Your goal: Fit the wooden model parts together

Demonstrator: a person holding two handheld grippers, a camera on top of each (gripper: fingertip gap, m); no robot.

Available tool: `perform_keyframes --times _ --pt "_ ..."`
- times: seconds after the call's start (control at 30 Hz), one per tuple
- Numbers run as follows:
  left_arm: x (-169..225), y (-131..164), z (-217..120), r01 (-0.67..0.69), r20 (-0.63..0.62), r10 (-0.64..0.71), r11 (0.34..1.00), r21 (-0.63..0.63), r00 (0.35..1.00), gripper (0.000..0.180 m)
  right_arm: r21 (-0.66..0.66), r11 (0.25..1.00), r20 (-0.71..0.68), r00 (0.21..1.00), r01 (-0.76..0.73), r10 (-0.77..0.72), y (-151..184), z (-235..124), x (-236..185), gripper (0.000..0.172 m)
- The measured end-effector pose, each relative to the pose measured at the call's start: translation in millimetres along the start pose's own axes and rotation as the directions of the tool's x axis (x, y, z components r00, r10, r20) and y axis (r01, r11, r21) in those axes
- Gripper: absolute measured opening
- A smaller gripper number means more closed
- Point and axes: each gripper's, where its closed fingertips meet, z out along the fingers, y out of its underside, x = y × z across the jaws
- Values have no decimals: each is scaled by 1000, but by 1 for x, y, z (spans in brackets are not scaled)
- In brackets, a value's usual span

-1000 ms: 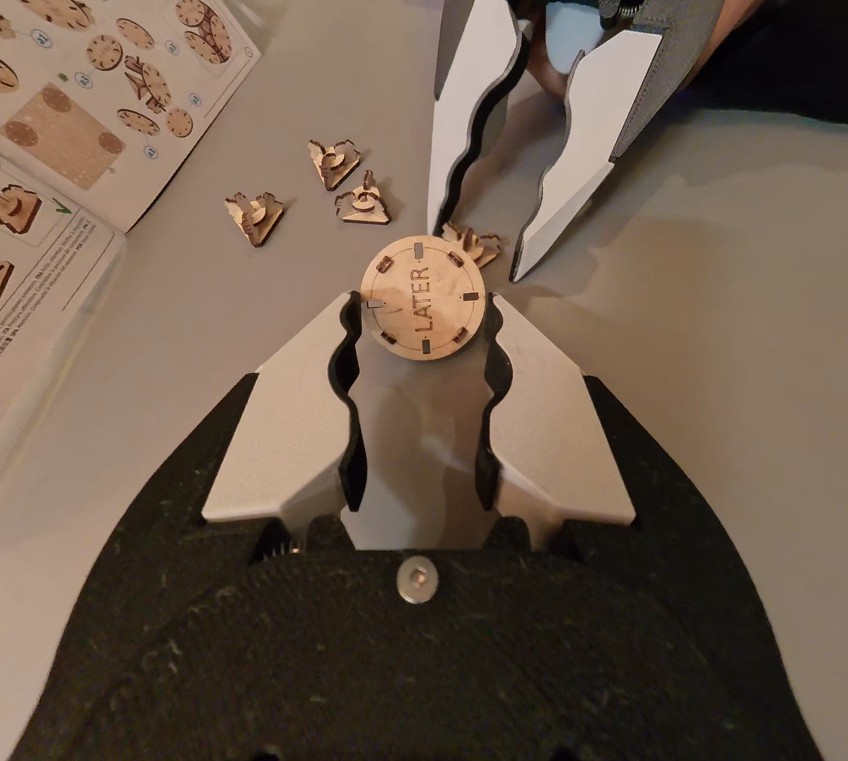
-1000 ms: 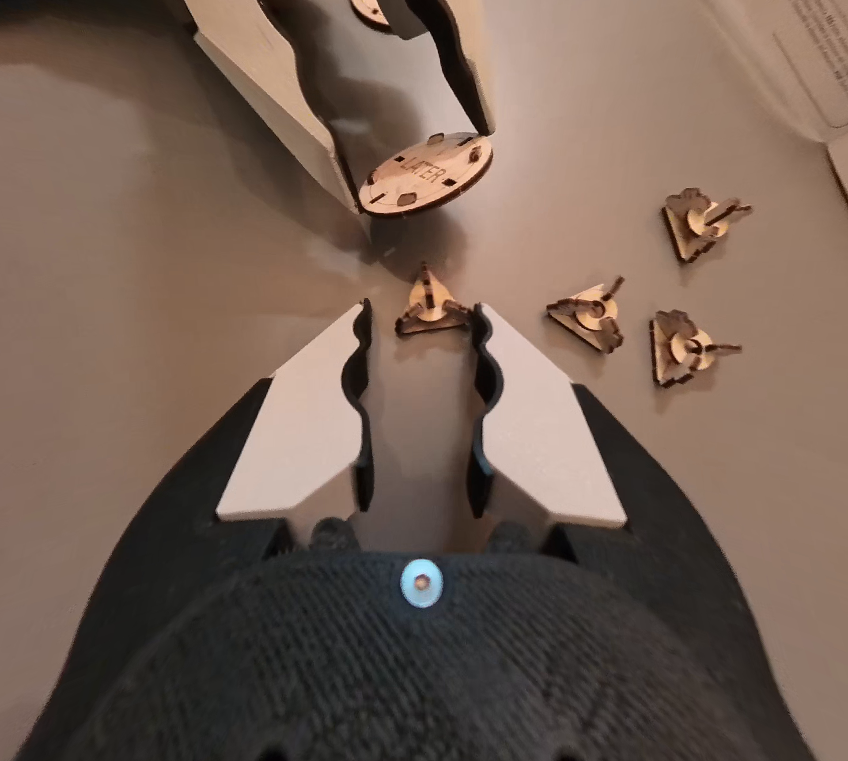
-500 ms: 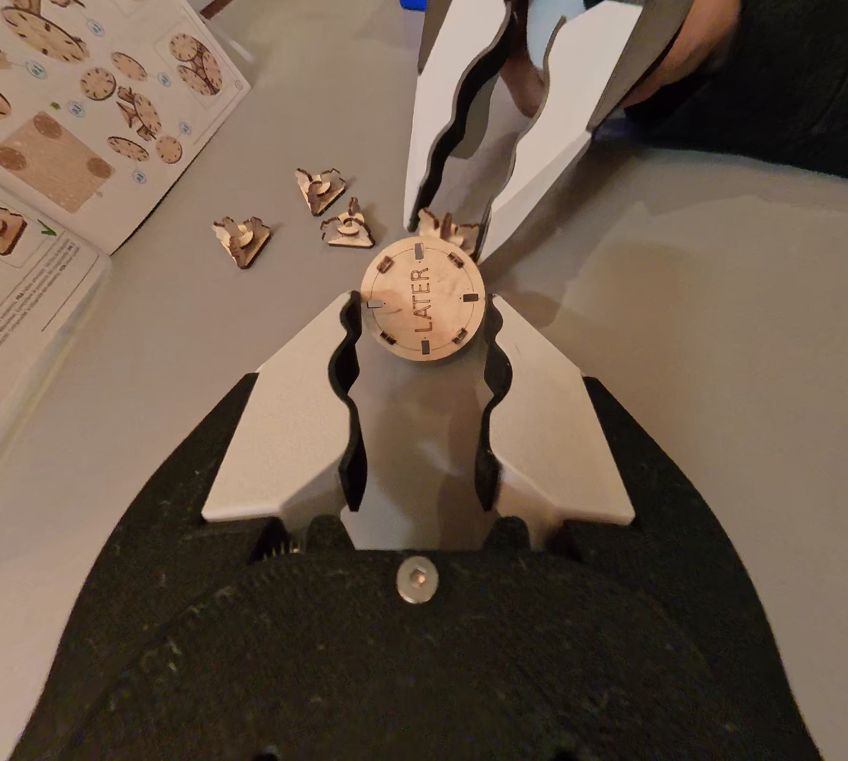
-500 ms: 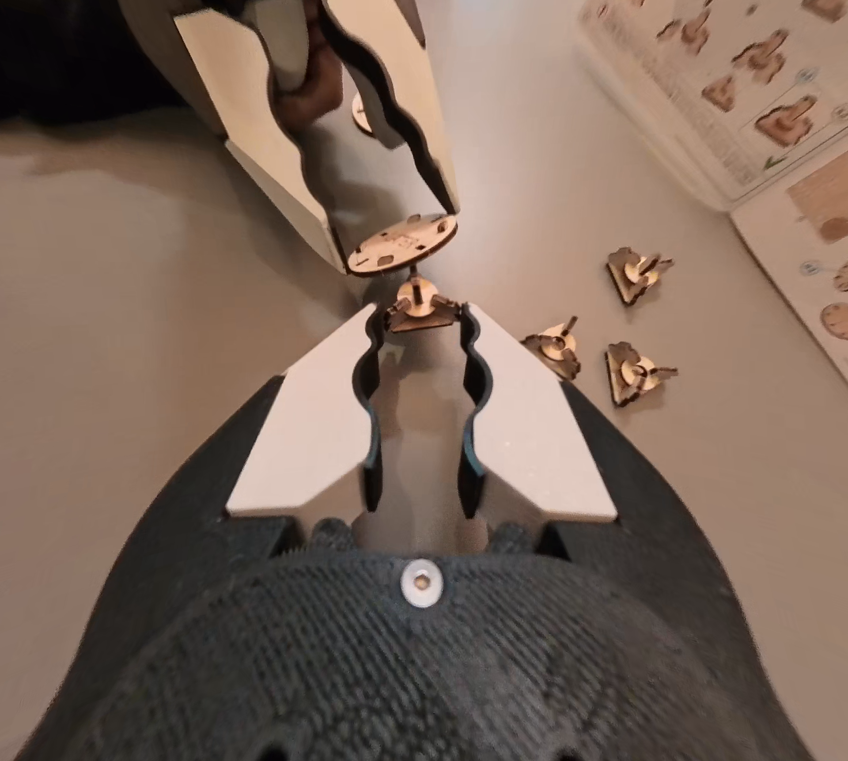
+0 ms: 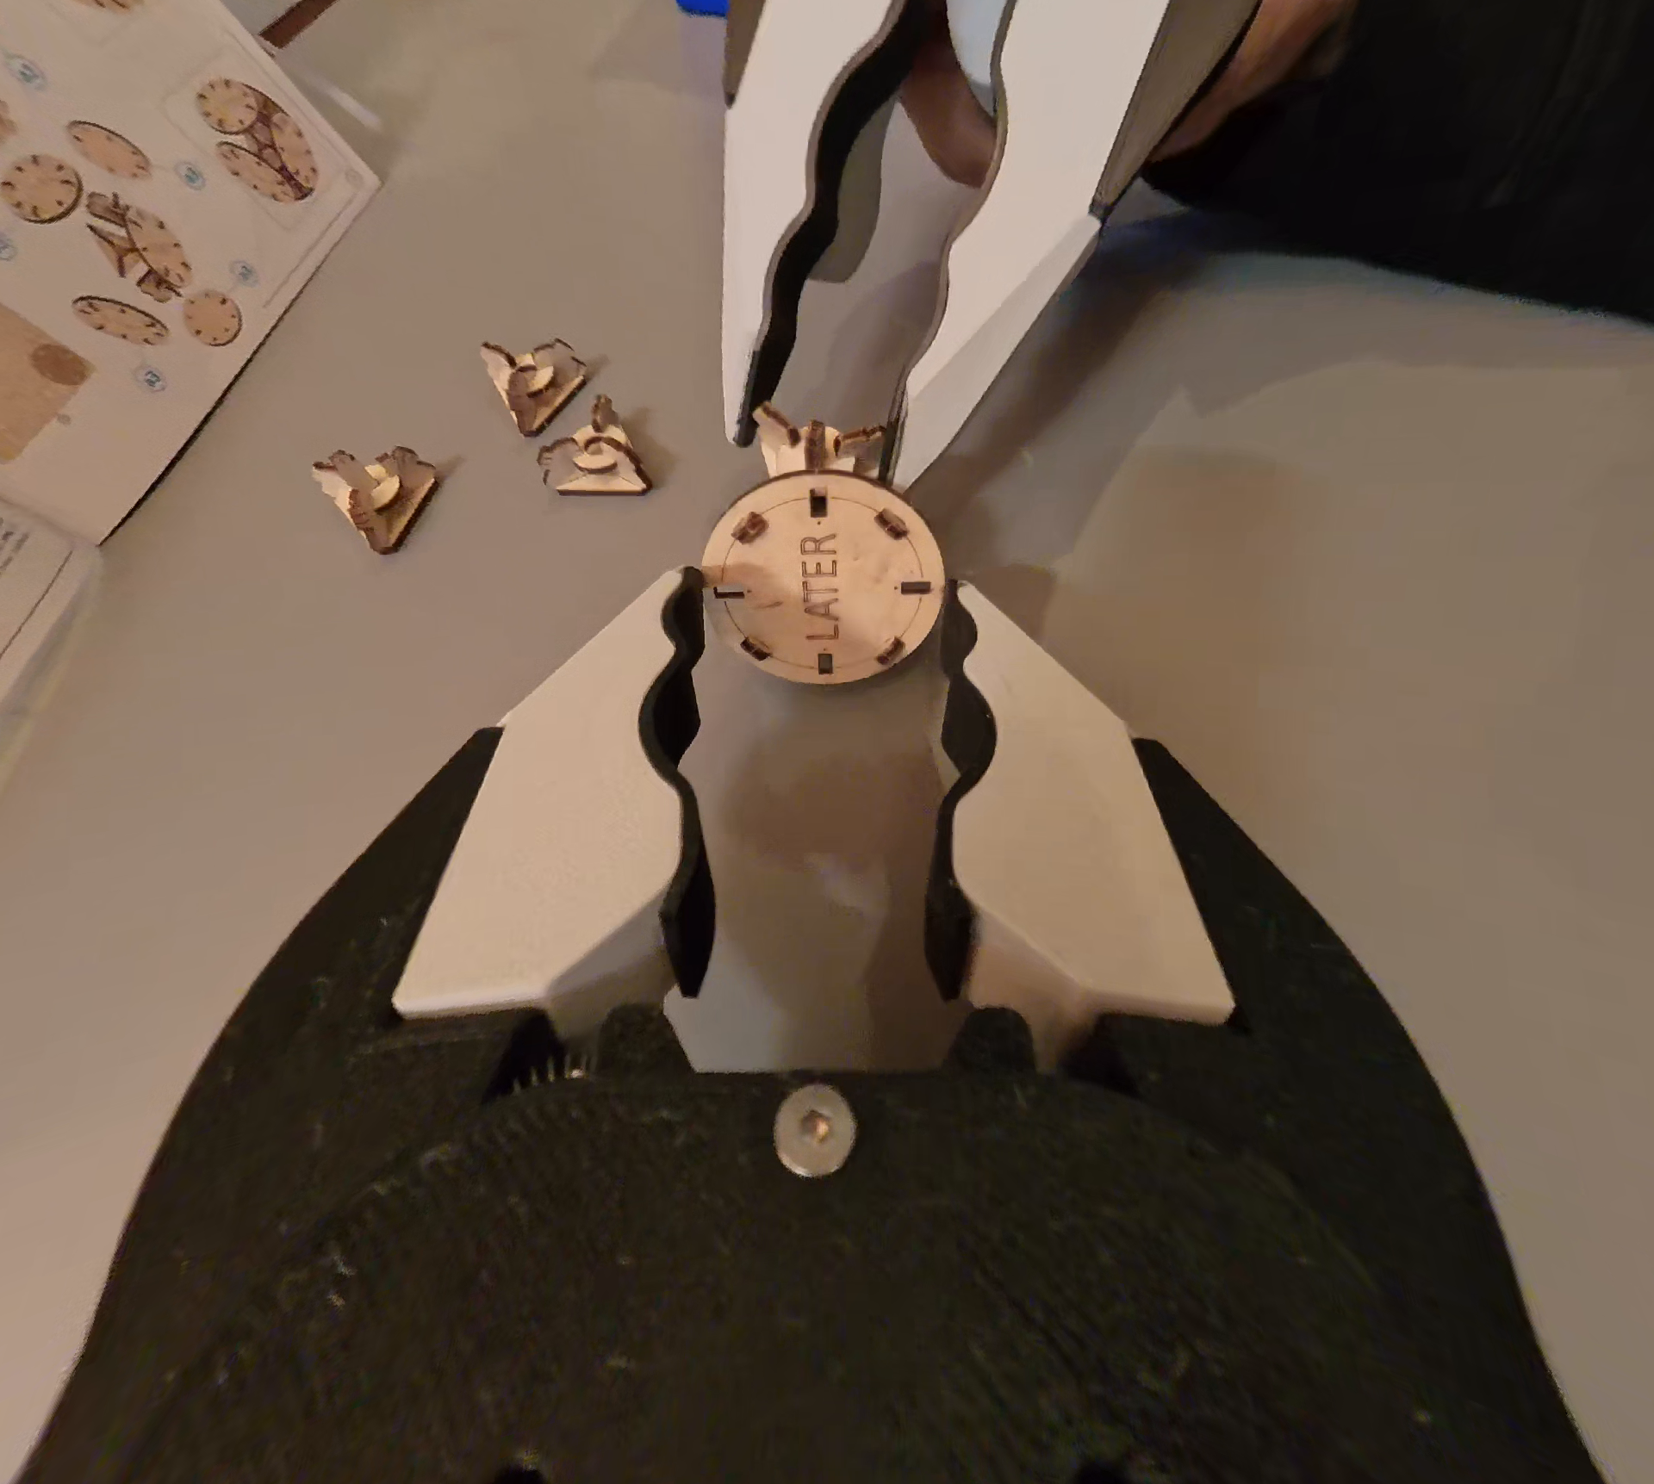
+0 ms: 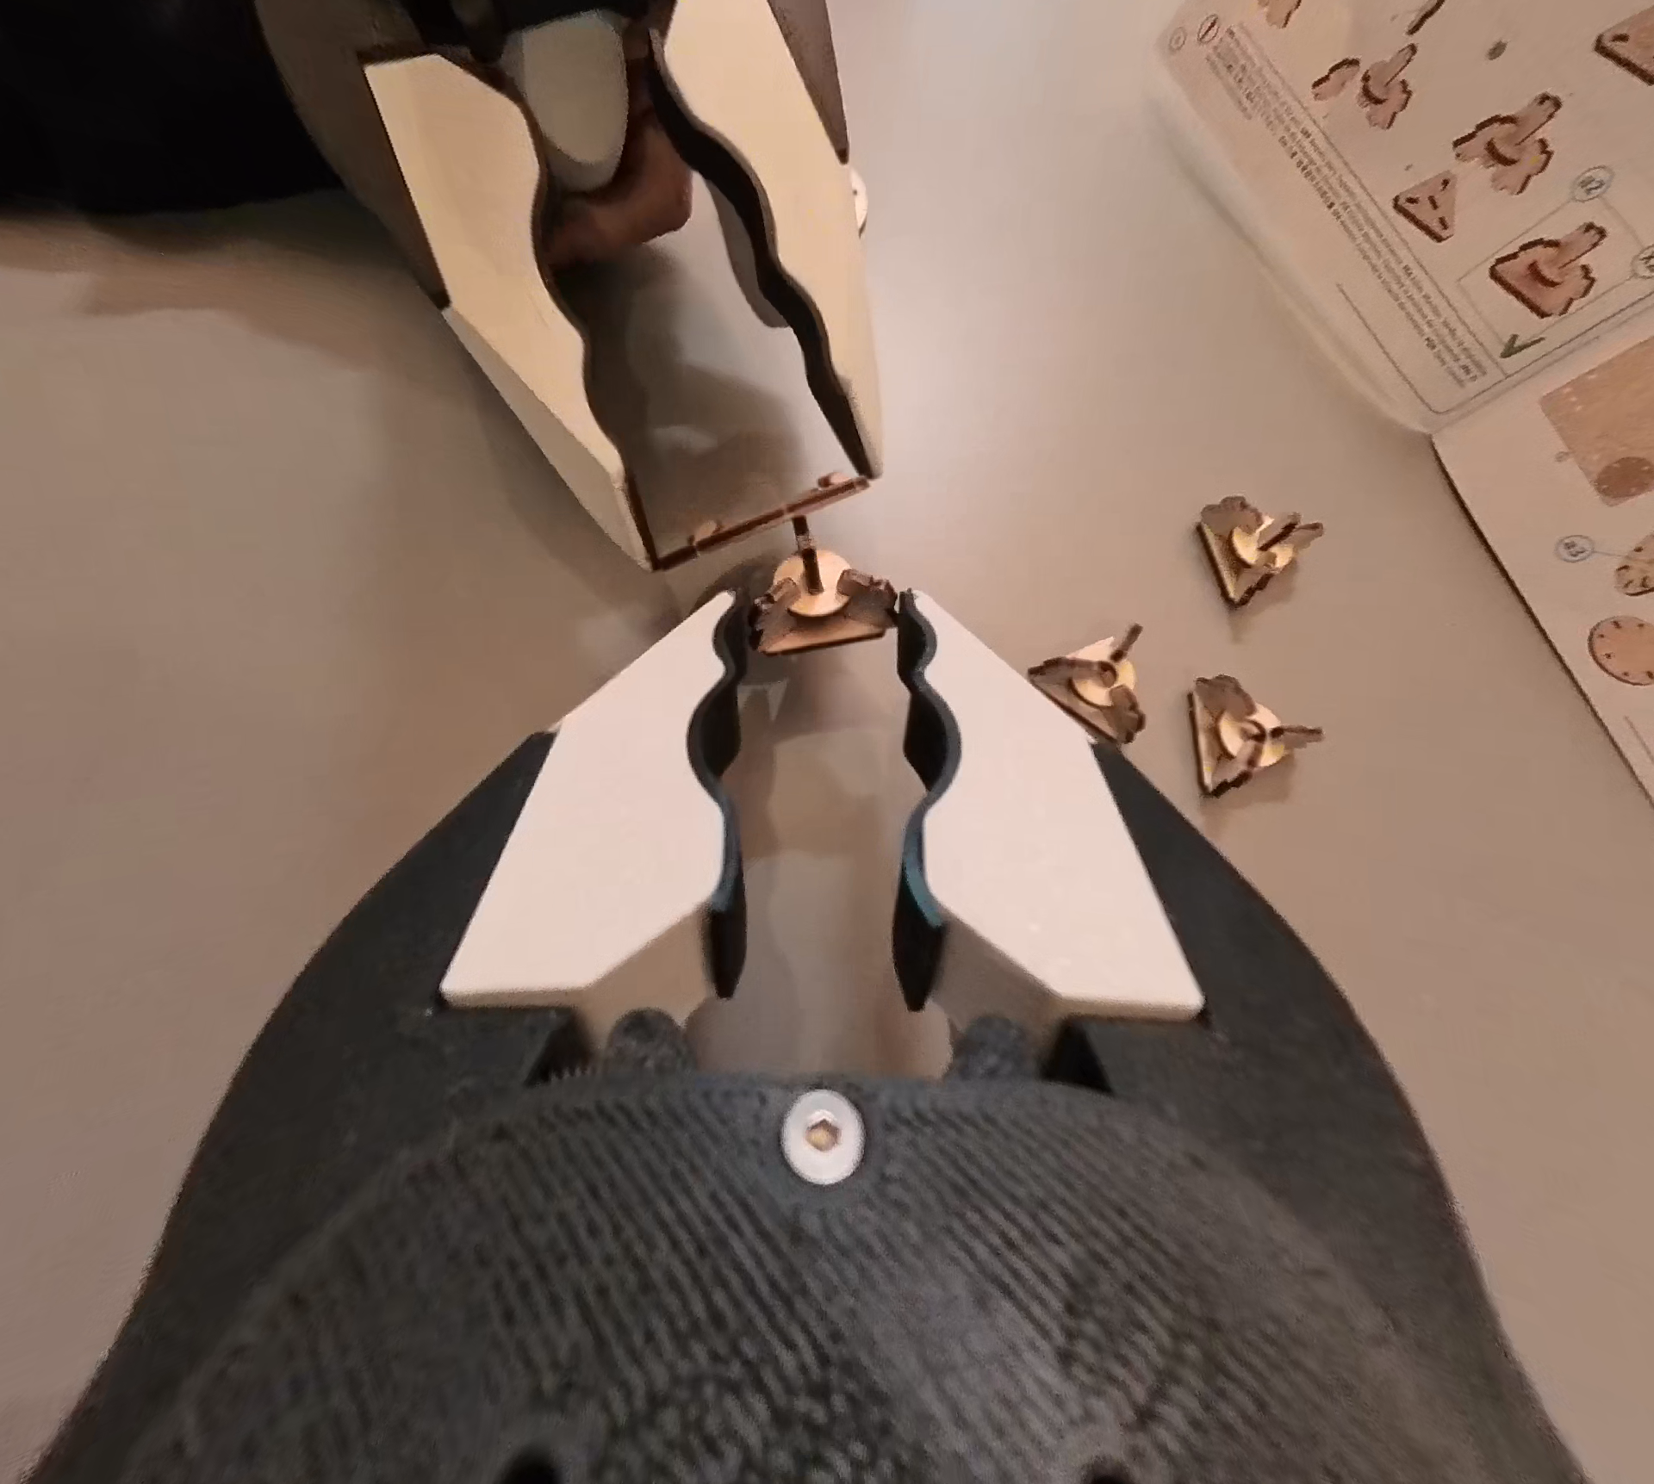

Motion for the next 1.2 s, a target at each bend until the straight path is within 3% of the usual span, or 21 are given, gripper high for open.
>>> perform_keyframes --times 0.3,0.63,0.87,1.03,1.2 --pt "7 11 4 -50 -18 49 996 -77 999 53 -65 997 -4 999 48 -48 7 3 -5 32" --pt "5 20 2 -21 -24 18 993 -117 1000 53 -43 997 0 998 59 -59 1 4 -9 31" --pt "2 34 -3 -7 -37 0 982 -190 999 46 -36 997 11 997 75 -74 -2 9 -16 32" --pt "-1 35 -8 -9 -27 4 980 -197 1000 43 -37 996 5 997 82 -82 -4 12 -17 32" --pt "2 27 -16 12 -61 -22 987 -158 998 28 -31 996 -4 997 79 -79 -5 12 -16 32"
